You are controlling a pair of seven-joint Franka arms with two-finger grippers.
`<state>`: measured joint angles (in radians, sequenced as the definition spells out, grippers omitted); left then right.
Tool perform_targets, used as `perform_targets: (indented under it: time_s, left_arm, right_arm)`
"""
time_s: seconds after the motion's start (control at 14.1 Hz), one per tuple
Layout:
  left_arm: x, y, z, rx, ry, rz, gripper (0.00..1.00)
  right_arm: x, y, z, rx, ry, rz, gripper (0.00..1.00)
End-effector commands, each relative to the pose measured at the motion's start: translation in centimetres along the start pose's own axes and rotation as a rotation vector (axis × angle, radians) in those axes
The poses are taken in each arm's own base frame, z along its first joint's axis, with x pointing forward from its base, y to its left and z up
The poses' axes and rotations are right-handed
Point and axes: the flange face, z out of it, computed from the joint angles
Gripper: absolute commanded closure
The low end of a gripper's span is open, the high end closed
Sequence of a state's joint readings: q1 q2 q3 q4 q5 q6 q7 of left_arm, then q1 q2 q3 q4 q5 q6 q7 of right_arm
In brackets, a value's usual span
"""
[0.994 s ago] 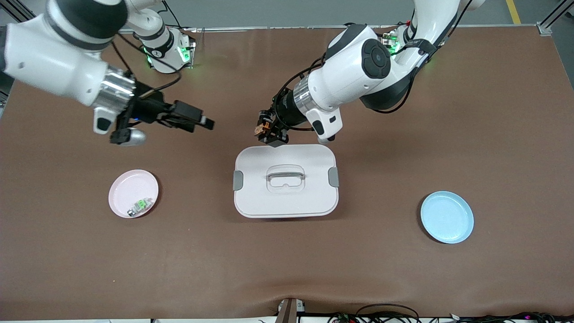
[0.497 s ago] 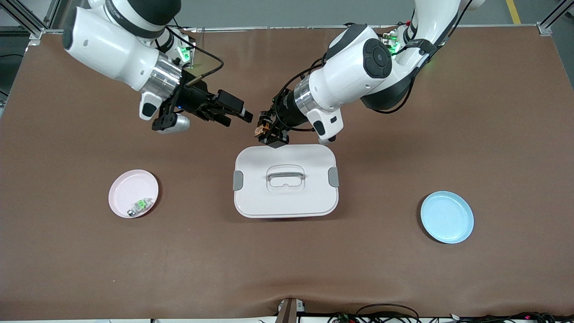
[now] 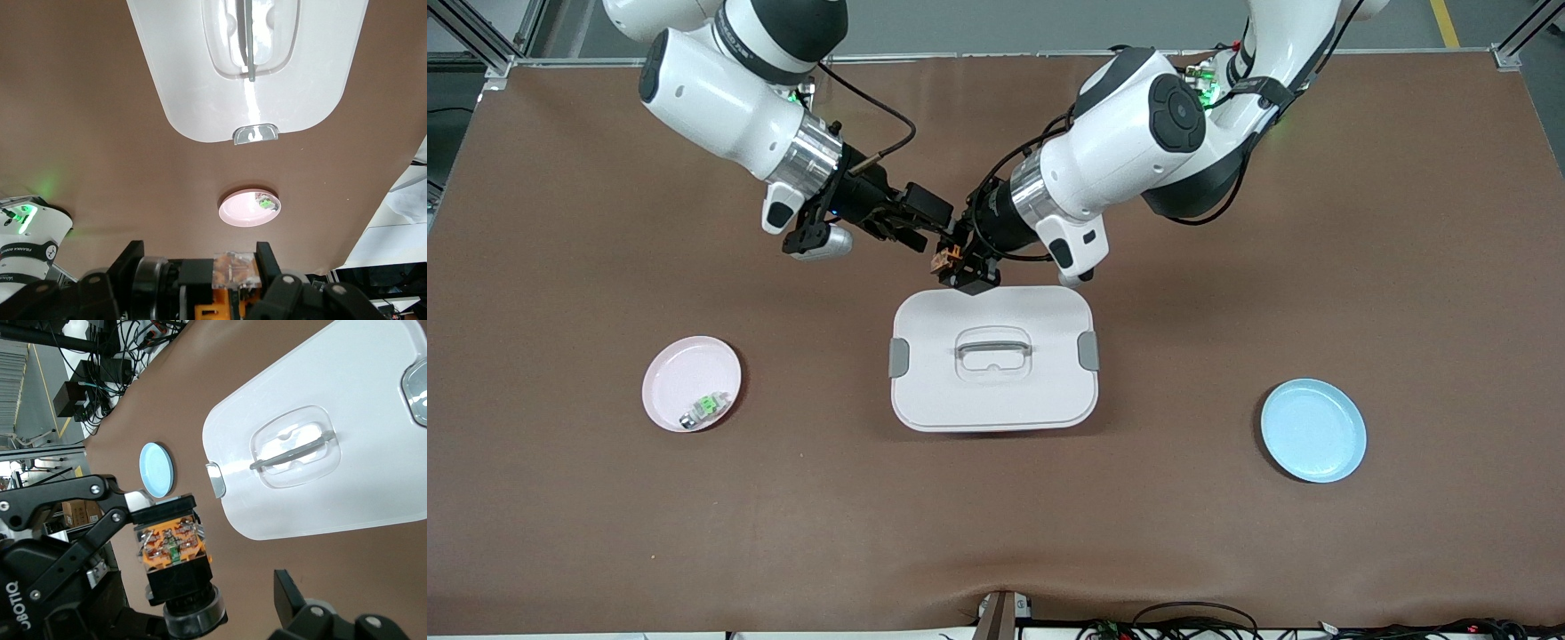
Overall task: Transfer orange switch to right arm and place
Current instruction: 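Reach the right gripper toward the switch held by the left gripper, then close the right gripper on the switch block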
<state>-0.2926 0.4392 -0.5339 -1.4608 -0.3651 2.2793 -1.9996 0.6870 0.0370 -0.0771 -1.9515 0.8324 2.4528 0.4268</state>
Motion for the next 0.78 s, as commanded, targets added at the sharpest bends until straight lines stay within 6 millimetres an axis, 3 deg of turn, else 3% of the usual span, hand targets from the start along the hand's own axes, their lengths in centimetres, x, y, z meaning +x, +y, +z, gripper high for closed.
perform_targets:
  time_s: [0.0, 0.28, 0.35, 0.71]
  left_arm:
    - [-0.6, 0.1, -0.5, -0.022, 0.007, 0.002, 0.91]
    - [-0.5, 0.2, -0.5, -0.023, 0.007, 0.003, 0.91]
    - [-0.6, 0.1, -0.5, -0.022, 0.007, 0.005, 0.91]
    - [-0.4, 0.2, -0.6, -0.024, 0.008, 0.010, 0.90]
  right_arm:
    - [-0.3, 0.2, 1.0, 0.010, 0.005, 0.014, 0.00]
    - [-0.4, 0.3, 1.8, 0.002, 0.002, 0.010, 0.00]
    - [-0.4, 0.2, 1.7, 0.005, 0.003, 0.008, 0.06]
    - [-0.4, -0.7, 0.9, 0.021, 0.005, 0.001, 0.59]
